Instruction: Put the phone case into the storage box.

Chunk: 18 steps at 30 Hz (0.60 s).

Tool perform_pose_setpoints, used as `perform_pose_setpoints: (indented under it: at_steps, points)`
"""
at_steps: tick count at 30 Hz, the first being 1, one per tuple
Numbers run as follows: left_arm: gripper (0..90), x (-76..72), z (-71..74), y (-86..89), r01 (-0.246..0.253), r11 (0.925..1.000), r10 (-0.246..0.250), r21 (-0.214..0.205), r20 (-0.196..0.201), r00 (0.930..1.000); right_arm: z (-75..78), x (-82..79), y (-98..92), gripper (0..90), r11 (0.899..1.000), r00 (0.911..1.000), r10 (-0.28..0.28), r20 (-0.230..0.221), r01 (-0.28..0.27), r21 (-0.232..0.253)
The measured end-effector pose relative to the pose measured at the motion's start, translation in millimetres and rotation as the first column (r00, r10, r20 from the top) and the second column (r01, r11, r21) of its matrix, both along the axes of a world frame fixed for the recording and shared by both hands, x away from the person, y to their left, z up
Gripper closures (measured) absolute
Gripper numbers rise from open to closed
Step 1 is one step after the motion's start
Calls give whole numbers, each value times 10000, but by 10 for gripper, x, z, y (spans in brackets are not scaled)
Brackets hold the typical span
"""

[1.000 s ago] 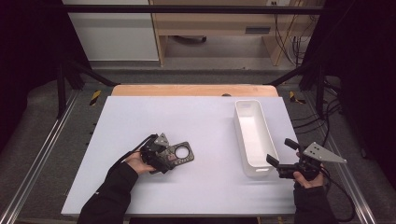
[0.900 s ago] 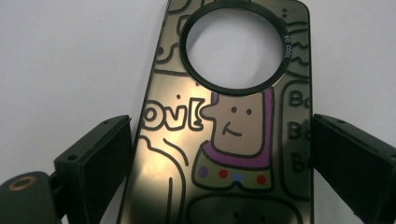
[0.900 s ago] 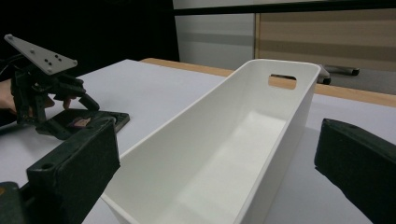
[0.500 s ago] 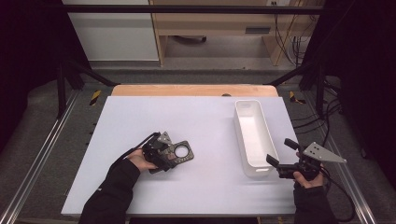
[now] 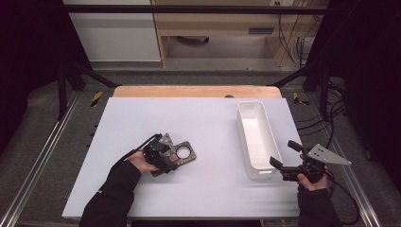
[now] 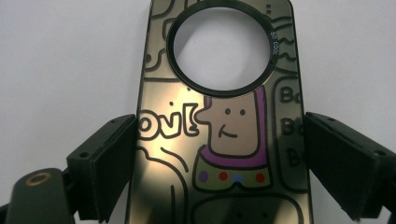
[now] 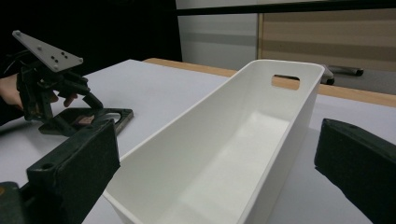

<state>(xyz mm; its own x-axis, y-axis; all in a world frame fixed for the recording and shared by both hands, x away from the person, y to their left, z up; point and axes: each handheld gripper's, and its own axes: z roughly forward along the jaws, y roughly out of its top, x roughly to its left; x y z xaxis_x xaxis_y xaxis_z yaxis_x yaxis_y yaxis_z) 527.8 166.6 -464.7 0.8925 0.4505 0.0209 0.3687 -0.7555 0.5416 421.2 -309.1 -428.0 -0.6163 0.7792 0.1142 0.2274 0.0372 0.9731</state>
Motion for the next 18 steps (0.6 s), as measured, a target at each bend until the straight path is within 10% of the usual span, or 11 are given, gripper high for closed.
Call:
perform_pose_setpoints:
  at_steps: [18]
  points:
    - [114,-219,213,208,-139,9966,156,-816,201,9997,17,-6,17,3,9999,9999,114,37,-114,-105]
